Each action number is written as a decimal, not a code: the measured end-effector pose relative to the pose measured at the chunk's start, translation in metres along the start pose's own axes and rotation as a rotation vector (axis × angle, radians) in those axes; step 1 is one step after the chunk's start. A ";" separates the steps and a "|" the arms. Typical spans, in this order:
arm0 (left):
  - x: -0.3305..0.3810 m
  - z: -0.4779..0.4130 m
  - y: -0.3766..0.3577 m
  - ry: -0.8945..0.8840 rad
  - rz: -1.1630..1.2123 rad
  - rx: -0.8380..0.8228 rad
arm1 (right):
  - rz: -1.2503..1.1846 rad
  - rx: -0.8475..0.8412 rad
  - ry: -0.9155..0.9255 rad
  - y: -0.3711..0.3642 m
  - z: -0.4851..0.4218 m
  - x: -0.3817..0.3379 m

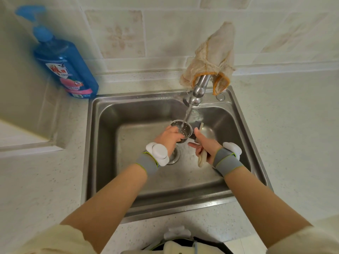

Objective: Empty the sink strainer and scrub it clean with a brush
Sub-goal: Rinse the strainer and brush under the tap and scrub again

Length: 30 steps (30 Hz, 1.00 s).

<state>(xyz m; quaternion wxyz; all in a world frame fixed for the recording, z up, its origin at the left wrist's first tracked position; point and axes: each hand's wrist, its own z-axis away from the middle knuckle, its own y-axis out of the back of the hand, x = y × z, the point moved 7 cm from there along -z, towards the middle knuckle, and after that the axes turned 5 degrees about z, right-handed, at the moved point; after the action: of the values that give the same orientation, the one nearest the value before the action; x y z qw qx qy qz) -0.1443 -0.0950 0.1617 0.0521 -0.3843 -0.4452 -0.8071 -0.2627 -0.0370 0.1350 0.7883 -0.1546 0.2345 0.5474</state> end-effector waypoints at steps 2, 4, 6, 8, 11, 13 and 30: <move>0.007 0.005 0.008 -0.116 0.001 0.117 | -0.077 -0.043 0.004 -0.011 -0.009 0.000; 0.002 0.010 0.017 -0.143 0.095 0.223 | -0.147 -0.085 -0.012 -0.025 -0.015 0.002; -0.004 0.013 0.022 -0.138 0.147 0.291 | -0.151 -0.085 -0.006 -0.032 -0.018 0.000; -0.012 0.012 0.023 -0.119 0.138 0.326 | -0.100 -0.051 0.014 -0.032 -0.019 -0.003; -0.027 0.005 0.019 0.052 0.299 0.229 | -0.042 -0.041 0.026 -0.030 -0.016 -0.005; -0.031 -0.002 0.012 0.104 0.325 0.166 | 0.012 -0.057 0.038 -0.029 -0.013 -0.006; -0.022 -0.037 0.007 0.031 0.008 0.093 | 1.353 0.092 0.467 0.005 0.028 -0.033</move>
<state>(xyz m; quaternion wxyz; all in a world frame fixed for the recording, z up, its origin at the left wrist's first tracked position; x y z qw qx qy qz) -0.1469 -0.1328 0.1407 0.0802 -0.3710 -0.4799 -0.7910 -0.2715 -0.0469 0.1768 0.2110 -0.0548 0.4642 0.8585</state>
